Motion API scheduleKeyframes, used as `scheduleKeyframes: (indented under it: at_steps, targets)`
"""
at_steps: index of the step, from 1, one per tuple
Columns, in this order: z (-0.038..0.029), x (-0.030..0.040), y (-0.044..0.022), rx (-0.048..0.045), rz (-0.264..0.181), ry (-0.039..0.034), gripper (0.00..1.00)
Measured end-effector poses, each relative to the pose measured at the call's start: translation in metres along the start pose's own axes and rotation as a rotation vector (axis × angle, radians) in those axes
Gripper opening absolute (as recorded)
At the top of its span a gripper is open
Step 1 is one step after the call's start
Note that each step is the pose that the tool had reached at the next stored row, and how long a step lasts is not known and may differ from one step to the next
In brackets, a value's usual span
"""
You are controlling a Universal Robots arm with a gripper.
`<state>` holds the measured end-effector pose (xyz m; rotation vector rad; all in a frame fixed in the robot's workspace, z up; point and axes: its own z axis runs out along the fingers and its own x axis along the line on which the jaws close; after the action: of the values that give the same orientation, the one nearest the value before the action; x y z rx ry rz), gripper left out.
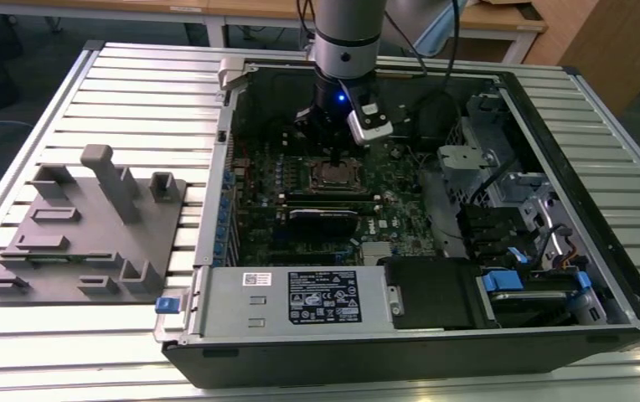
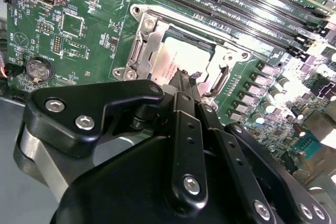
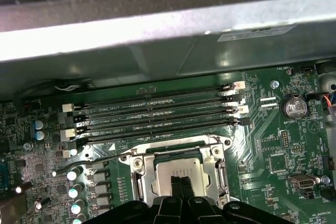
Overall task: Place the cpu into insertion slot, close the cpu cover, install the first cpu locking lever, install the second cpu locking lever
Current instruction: 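Install the first cpu locking lever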
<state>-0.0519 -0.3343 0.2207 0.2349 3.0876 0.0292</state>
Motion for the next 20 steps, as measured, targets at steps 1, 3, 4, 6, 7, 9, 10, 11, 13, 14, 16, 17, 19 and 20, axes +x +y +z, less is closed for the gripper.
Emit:
scheduleKeyframes:
  at_steps: [1,3,4,6,7,9,10,11,13,14,16,17,19,20]
  targets:
    - [-0.0001,0.0000,0.0001,-0.0003,0.000,-0.0001,0.10]
    - [-0.0003,0.0000,0.0000,-0.0002,0.000,-0.0001,0.10]
    - [-0.0005,0.0000,0.0000,0.0000,0.000,0.0000,0.10]
    - [-0.0008,0.0000,0.0000,0.0001,0.000,0.0001,0.10]
    - [-0.0010,0.0000,0.0000,0.0000,0.000,0.0001,0.10]
    - [-0.0015,-0.0001,0.0000,-0.0001,0.000,0.0000,0.10]
    - [-0.0017,-0.0001,0.0000,-0.0001,0.000,0.0000,0.10]
    - [-0.0019,-0.0001,0.0000,-0.0001,0.000,-0.0001,0.10]
    - [-0.0024,-0.0001,0.0001,-0.0001,0.000,0.0000,0.10]
    - [-0.0024,-0.0001,0.0001,-0.0001,0.000,0.0000,0.10]
    - [-0.0027,-0.0001,0.0000,0.0002,0.000,0.0001,0.10]
    - [-0.0031,-0.0001,0.0000,0.0004,0.000,0.0002,0.10]
    - [-0.0035,-0.0002,0.0001,0.0000,0.000,0.0000,0.10]
    - [-0.0038,-0.0002,0.0001,0.0000,0.000,0.0000,0.10]
